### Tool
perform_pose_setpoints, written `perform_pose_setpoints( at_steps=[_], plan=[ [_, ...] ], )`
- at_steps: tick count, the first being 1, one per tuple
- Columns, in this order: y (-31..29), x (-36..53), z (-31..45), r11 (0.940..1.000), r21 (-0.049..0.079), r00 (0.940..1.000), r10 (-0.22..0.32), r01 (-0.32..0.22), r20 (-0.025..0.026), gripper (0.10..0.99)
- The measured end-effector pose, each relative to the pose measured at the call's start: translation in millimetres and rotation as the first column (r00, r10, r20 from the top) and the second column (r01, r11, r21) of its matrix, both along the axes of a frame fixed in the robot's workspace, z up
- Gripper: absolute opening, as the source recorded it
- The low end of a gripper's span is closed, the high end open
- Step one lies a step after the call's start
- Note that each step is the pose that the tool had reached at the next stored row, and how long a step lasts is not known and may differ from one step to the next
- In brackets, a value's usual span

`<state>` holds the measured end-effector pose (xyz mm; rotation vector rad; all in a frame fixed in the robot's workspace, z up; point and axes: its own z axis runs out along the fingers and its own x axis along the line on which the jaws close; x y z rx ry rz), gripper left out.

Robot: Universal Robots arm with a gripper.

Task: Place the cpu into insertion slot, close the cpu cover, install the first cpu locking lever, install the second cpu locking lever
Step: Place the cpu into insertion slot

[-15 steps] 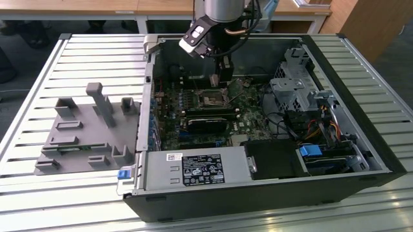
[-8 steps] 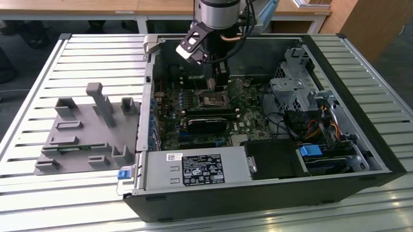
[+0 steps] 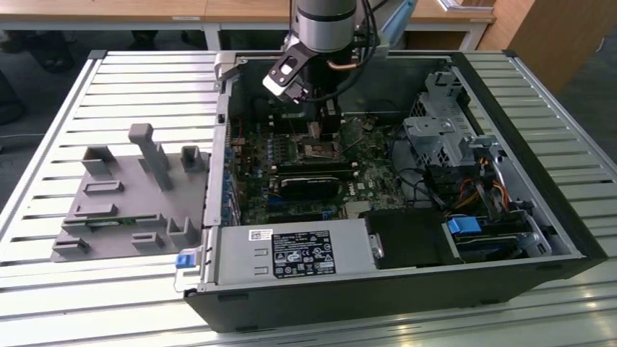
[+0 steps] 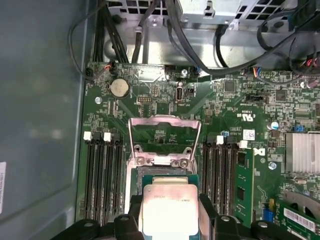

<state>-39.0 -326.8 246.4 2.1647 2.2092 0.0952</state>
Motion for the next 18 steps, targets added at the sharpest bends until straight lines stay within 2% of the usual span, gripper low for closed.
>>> perform_pose_setpoints(
  at_steps=[18],
  plan=[
    [2.1,-2.5,-27.8,1.0,-0.001,1.0,-0.008,0.008,0.0,0.529]
  ],
)
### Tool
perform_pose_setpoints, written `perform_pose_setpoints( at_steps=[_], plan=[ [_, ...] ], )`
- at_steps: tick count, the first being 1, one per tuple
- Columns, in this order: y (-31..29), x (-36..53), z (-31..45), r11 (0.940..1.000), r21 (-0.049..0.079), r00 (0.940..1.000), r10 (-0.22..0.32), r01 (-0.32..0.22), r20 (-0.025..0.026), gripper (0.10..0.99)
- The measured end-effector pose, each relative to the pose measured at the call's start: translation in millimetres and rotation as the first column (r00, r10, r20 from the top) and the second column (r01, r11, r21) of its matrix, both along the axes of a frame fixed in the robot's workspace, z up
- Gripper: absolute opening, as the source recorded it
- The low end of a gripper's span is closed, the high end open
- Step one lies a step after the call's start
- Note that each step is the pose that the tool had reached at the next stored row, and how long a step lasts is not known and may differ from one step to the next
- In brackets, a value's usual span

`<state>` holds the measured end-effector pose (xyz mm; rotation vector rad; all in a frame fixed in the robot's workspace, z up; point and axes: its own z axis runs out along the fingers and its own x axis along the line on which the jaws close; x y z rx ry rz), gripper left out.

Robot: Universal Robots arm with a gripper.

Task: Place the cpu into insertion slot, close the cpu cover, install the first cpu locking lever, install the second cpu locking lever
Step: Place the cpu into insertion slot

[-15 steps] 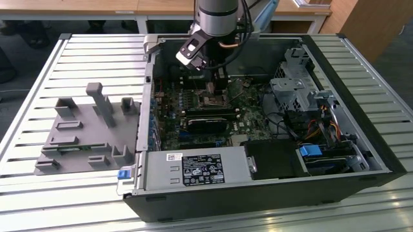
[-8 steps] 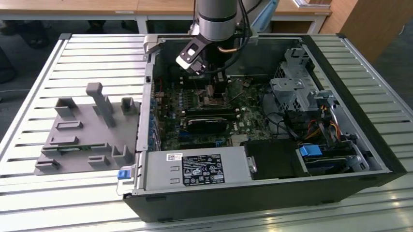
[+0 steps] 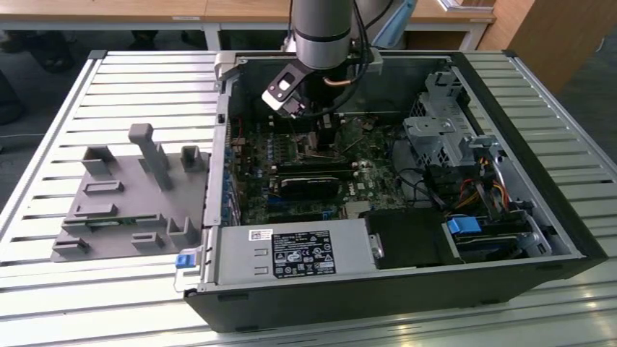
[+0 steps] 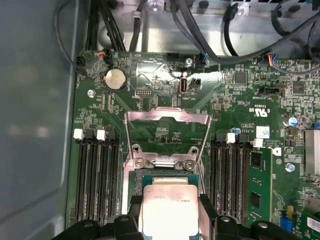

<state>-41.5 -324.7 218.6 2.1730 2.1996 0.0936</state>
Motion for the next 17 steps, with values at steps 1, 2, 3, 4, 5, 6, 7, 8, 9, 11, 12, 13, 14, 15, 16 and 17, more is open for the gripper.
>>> perform_pose_setpoints(
  at_steps=[1,2,3,4,5,6,7,8,9,11,12,13,14,15,16,17],
  plan=[
    [0.0,-0.2,-1.2,1.0,0.0,1.0,-0.004,0.004,0.0,0.529],
    [0.0,-0.3,-2.3,1.0,0.0,1.0,-0.005,0.005,0.0001,0.529],
    [0.0,-0.3,-3.3,1.0,0.0,1.0,-0.006,0.006,0.0001,0.529],
    [0.0,-0.4,-4.2,1.0,0.0,1.0,-0.008,0.008,0.0001,0.529],
    [0.1,-0.5,-5.0,0.9999,0.0,0.9999,-0.012,0.012,0.0,0.529],
    [0.1,-0.7,-5.7,0.9998,0.0,0.9998,-0.019,0.019,0.0001,0.529],
    [0.1,-1.0,-6.4,0.9997,0.0,0.9997,-0.025,0.025,0.0,0.529],
    [0.1,-1.1,-7.0,0.9996,0.0,0.9996,-0.029,0.029,0.0,0.529],
    [0.2,-1.1,-7.8,0.9995,0.0,0.9995,-0.03,0.03,0.0,0.529],
    [0.6,-1.1,-9.0,0.9995,0.0,0.9995,-0.032,0.032,0.0,0.529],
    [0.8,-1.2,-9.5,0.9995,0.0,0.9995,-0.032,0.032,0.0,0.529],
    [1.2,-1.2,-10.0,0.9995,0.0,0.9995,-0.032,0.032,-0.0001,0.529],
    [1.5,-1.3,-10.6,0.9995,0.0,0.9995,-0.032,0.032,0.0001,0.529],
    [1.7,-1.4,-11.2,0.9995,0.0,0.9995,-0.032,0.032,0.0001,0.529],
    [1.9,-1.5,-11.7,0.9995,0.0,0.9995,-0.032,0.032,0.0001,0.529],
    [2.1,-1.7,-12.2,0.9995,0.0,0.9995,-0.032,0.032,0.0,0.529]
  ],
)
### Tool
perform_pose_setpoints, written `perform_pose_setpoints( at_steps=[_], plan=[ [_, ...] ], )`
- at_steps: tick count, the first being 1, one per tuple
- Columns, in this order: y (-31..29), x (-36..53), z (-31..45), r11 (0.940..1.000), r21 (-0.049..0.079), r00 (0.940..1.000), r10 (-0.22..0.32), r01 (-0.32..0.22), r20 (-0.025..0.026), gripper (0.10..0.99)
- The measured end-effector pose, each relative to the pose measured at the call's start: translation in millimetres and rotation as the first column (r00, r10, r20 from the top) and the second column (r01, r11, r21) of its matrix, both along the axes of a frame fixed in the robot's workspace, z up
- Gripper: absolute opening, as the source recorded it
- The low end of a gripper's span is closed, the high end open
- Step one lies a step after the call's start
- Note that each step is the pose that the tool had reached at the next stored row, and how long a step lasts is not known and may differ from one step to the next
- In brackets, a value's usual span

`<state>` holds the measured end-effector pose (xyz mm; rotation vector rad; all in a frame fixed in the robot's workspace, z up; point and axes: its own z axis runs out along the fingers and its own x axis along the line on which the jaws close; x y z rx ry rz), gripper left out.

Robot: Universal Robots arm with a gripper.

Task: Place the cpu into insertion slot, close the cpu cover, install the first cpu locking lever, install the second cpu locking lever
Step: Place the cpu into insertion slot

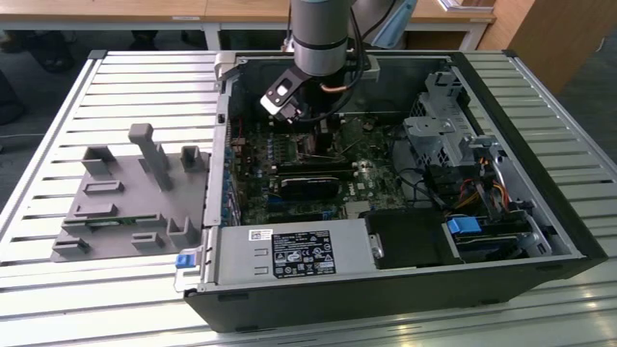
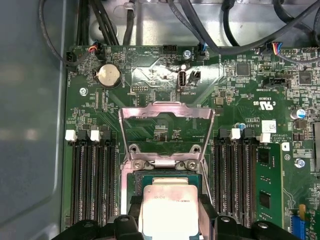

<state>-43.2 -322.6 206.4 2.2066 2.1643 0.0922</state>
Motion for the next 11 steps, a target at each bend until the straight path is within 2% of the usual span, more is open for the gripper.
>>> perform_pose_setpoints(
  at_steps=[11],
  plan=[
    [4.4,-1.0,-7.1,1.0,-0.001,1.0,0.0,0.0,-0.0002,0.529]
  ],
)
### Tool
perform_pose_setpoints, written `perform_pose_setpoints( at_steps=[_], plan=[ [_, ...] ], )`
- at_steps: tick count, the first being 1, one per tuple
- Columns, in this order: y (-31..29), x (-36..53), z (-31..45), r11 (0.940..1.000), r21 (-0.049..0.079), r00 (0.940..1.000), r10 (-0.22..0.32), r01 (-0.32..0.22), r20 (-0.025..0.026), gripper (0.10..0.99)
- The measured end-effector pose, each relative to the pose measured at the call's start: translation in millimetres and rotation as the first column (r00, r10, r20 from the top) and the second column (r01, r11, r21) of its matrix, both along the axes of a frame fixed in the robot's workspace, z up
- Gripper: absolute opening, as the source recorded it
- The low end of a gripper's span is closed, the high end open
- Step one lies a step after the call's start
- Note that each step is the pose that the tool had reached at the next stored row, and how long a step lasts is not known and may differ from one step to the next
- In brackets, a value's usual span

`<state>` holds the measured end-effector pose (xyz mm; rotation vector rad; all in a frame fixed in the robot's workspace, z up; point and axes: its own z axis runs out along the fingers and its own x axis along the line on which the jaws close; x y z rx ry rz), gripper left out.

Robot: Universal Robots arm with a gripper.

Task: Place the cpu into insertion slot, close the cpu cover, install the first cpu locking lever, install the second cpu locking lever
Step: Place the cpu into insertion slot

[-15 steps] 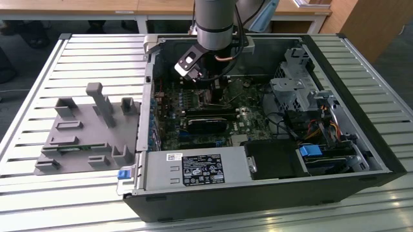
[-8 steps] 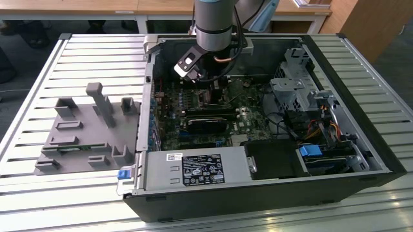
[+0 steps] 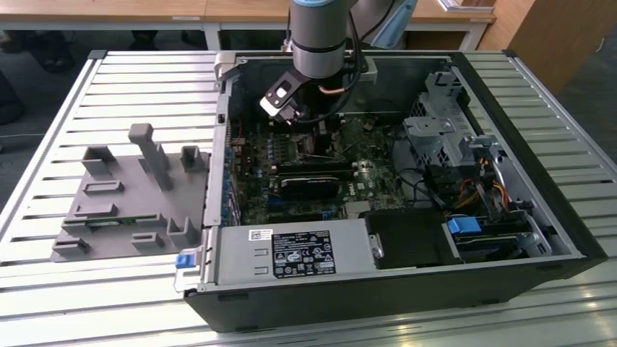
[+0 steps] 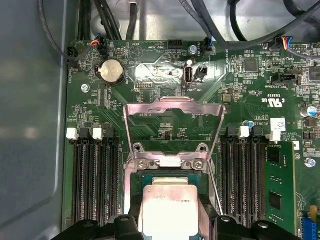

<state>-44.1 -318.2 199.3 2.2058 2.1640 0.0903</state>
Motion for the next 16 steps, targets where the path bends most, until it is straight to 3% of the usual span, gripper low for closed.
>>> perform_pose_setpoints(
  at_steps=[6,16],
  plan=[
    [0.6,-0.2,-4.5,1.0,-0.002,1.0,0.0,0.0,-0.0003,0.529],
    [0.8,-0.1,-5.2,1.0,-0.002,1.0,0.0,0.0,0.0003,0.541]
  ],
)
